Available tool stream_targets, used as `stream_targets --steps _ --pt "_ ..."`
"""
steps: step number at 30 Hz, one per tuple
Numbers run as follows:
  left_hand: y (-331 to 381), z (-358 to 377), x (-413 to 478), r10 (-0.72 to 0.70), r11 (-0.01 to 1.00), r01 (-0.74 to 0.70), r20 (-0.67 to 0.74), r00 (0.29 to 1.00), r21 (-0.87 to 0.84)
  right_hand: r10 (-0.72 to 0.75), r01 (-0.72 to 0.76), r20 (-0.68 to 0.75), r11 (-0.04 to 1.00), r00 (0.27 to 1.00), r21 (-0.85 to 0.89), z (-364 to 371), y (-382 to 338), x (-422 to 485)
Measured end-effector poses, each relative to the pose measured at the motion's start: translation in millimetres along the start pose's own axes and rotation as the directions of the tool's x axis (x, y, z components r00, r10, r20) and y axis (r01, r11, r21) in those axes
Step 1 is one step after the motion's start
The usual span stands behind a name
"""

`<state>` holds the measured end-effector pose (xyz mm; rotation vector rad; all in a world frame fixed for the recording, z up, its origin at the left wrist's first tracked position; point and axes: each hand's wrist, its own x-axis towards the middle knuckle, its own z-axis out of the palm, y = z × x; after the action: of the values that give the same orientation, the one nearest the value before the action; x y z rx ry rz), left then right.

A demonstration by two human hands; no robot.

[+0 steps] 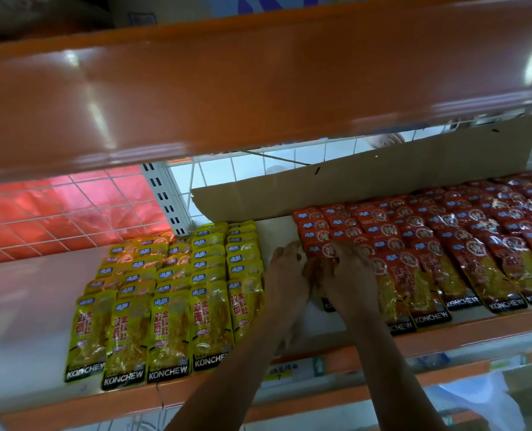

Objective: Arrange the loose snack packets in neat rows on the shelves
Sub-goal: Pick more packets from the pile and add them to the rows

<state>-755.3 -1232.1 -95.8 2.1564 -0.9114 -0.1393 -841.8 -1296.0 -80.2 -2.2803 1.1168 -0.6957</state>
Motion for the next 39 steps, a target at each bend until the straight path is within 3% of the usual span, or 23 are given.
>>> stream_targets --steps 5,9,13,17,21,26,39 --pt "-12 -38 -4 0.151 0.985 -0.143 -0.074 0.986 0.099 -0.082 0.083 0.042 0.996 0.996 -0.019 23 -29 -7" --pt "-30 -75 -9 0.180 0.964 -0.154 -0.107 0.978 0.216 -0.150 0.150 0.070 0.989 0.986 0.004 44 -62 -17" --pt "-67 -118 -13 0.141 0.939 -0.092 -0.127 0.982 0.333 -0.228 0.223 0.114 0.973 0.967 0.055 71 -106 -30" --pt "-117 -172 -23 0.073 0.937 -0.004 -0.186 0.980 0.350 -0.292 0.291 0.181 0.956 0.939 0.034 110 -161 -52" --pt "-177 -234 -39 -0.003 0.915 0.088 -0.213 0.977 0.393 -0.367 0.348 0.203 0.929 0.908 0.124 156 -229 -85" --pt "-256 -310 -60 -0.081 0.860 0.199 -0.258 0.963 0.470 -0.455 0.451 0.279 0.889 0.846 0.082 219 -312 -125" --pt "-406 -445 -102 -0.290 0.755 0.491 -0.450 0.845 0.435 -0.520 0.545 0.477 0.833 0.708 0.098 330 -450 -205"
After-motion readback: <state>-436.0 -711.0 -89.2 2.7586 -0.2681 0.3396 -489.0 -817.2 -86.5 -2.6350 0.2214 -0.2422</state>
